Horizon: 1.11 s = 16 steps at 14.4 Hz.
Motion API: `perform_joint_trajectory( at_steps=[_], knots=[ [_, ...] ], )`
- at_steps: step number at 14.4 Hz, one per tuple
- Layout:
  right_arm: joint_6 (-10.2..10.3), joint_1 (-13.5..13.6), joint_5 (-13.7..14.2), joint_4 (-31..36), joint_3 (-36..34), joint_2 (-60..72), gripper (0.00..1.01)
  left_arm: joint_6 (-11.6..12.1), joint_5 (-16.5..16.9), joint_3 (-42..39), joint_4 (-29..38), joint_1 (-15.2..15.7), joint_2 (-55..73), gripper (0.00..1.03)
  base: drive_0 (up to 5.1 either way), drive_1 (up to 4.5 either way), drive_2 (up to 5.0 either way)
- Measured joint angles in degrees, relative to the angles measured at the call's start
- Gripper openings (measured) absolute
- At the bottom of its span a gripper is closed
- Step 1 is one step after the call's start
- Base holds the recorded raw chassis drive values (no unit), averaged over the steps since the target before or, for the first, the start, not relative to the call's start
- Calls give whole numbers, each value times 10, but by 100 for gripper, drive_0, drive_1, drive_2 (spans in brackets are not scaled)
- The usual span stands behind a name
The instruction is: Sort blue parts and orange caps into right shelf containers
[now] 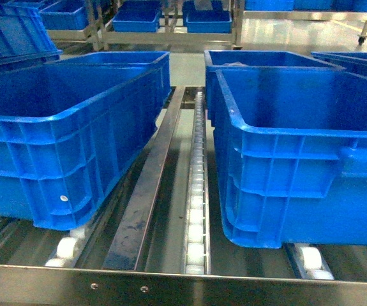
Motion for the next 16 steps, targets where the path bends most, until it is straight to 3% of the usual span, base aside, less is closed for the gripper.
perform_joint_trajectory(
  at_steps=[3,6,10,16],
  knots=[
    [-39,-16,-44,48,27,49,41,0,0,0,0,0,0,98,0,0,0],
    [-62,-12,-79,83,62,114,41,0,0,0,0,0,0,98,0,0,0],
    [-71,13,-116,116,117,201,41,0,0,0,0,0,0,98,0,0,0],
    [-70,19,-128,122,142,235,41,0,0,0,0,0,0,98,0,0,0]
  ],
)
